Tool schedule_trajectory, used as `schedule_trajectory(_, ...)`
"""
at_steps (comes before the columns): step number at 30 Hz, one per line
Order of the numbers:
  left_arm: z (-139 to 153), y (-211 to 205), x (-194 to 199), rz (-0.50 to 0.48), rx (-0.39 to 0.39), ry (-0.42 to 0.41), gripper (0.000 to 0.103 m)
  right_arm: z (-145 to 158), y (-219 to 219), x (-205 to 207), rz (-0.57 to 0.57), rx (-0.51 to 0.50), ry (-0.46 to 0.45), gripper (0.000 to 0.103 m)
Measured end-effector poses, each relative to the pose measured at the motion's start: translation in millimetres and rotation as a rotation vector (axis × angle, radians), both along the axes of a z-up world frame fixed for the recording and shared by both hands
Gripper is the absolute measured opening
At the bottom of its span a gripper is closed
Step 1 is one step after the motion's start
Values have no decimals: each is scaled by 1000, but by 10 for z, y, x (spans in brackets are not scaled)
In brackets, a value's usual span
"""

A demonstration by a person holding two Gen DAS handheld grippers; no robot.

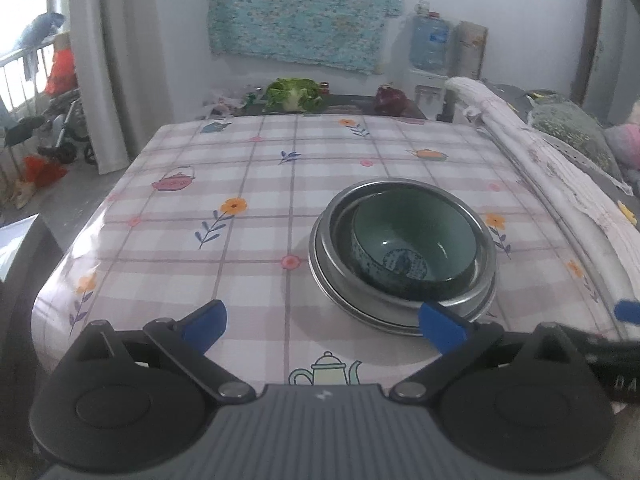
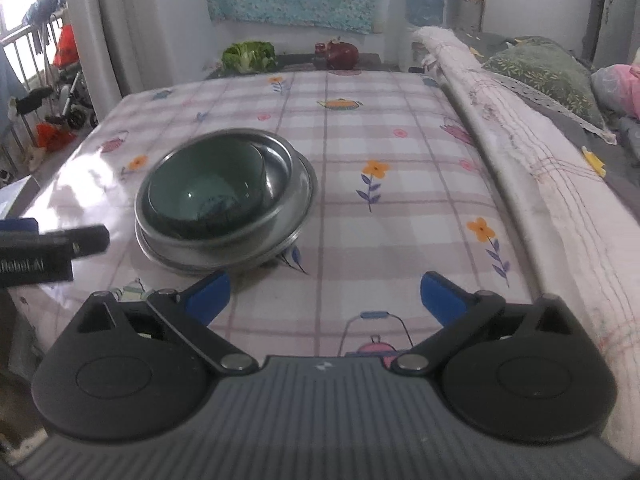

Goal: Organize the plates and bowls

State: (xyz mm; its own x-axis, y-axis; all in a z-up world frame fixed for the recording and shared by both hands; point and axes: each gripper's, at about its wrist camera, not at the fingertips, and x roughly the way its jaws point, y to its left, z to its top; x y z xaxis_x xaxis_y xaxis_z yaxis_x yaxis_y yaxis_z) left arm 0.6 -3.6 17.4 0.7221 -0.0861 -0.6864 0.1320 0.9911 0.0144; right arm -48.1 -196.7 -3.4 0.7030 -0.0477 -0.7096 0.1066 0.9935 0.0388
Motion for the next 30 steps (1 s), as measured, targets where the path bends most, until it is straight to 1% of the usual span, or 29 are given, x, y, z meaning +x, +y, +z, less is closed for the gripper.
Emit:
schedule_trajectory(5,19,-61,35,-15,55,-1,103,-56,-31,-59,-30,9,14,102)
schedule_trajectory(10,-37,-99,103,-34,42,62,103,-82,-53,-21,-55,48,23,102)
schedule_trajectory(13,-78,-143,105,-43,69,73,103,-120,-29,50,-82,37,55,102)
schedule_trajectory(15,-91,-149,103,-39,77,77,103,-142,-11,82,-78,39,64,102)
schedule_trajectory(30,-134,-62,160,-5,80,144,103,-120,144,124,-54,63,88,102)
